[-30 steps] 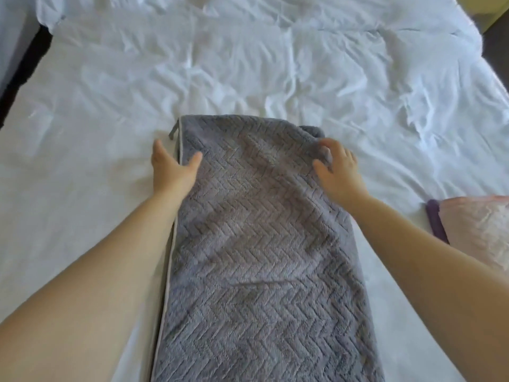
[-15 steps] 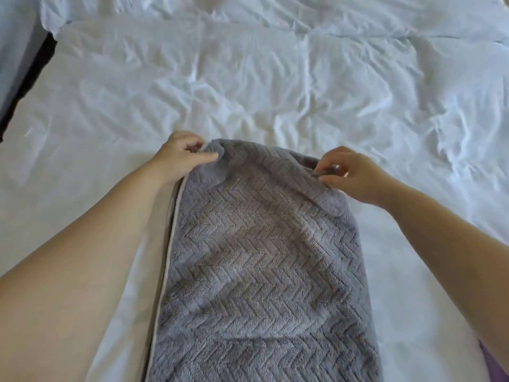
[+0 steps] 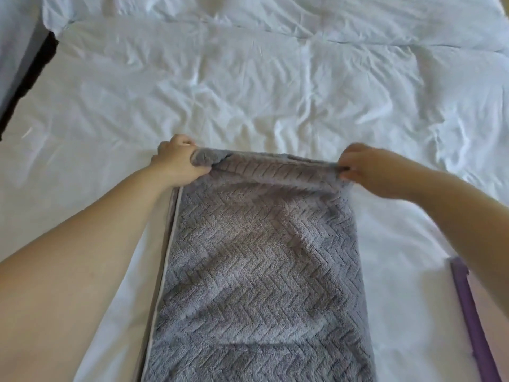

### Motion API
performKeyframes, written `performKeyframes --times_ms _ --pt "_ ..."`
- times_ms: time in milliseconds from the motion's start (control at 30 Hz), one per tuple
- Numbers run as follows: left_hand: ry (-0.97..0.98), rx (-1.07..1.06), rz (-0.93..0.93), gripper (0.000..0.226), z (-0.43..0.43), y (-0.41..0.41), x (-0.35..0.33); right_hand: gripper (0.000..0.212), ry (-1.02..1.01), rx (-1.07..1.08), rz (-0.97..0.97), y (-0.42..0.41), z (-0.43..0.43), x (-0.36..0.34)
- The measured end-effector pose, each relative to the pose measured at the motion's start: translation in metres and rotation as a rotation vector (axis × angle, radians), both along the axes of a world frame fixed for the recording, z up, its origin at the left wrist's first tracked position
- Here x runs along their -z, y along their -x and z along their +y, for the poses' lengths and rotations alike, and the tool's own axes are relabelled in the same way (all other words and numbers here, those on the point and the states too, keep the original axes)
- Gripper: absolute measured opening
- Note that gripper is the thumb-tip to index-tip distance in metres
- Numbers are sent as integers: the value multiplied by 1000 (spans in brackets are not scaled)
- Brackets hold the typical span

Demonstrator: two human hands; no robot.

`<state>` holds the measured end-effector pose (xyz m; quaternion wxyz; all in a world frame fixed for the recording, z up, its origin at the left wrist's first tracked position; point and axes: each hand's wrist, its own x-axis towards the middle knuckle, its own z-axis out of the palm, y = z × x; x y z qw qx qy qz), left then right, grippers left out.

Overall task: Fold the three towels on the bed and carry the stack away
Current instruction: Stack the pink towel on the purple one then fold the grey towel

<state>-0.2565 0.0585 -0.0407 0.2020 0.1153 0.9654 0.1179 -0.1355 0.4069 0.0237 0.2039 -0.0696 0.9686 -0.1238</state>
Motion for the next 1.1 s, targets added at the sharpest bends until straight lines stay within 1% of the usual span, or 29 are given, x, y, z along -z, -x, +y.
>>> performKeyframes --times_ms 33,100,133,167,200,267,333,433,533,600,667,700,733,767,800,867,933,967,1067,1100 --pt "-146 -113 -74 39 0 3 0 17 14 52 27 8 6 0" --pt "-473 -338 -292 31 0 4 -2 20 33 146 99 18 16 2" --pt "-567 -420 -388 32 1 3 -2 20 37 182 134 20 18 5" --pt "-590 -453 -431 35 1 4 0 19 56 216 164 21 18 8" --pt "-592 -460 -434 35 0 4 3 20 96 254 186 21 16 10" --pt "-611 -474 -330 27 -1 4 9 28 212 282 186 16 9 12" --pt "-658 -508 -209 25 -3 5 10 37 264 214 136 12 8 10" --pt "-740 -540 -211 26 -8 8 11 30 202 115 15 12 17 5" --pt "-809 -560 -243 17 -10 10 14 26 192 80 -100 18 27 -4" --pt "-809 -561 -228 10 -9 10 17 20 218 51 -181 21 31 -12" --pt "-772 -562 -202 7 -7 9 20 8 322 59 -269 23 28 -21" --pt "-752 -561 -191 7 -7 10 22 9 398 75 -318 22 24 -24" --pt "-729 -561 -182 10 -6 10 24 19 470 102 -359 21 22 -26" --pt "-703 -559 -168 15 -5 9 24 26 518 130 -394 19 19 -27" --pt "-676 -563 -148 21 -5 9 25 31 522 134 -417 17 17 -26" --pt "-639 -573 -104 25 -2 8 26 28 409 57 -455 13 13 -22" --pt "-615 -568 -69 23 2 7 26 16 239 -1 -480 8 10 -17" --pt "-602 -564 -50 21 5 6 25 16 189 6 -463 6 8 -15" --pt "-570 -550 9 14 8 3 25 40 110 100 -312 11 5 -11" --pt "-560 -540 25 13 8 2 25 43 84 130 -267 14 5 -11"
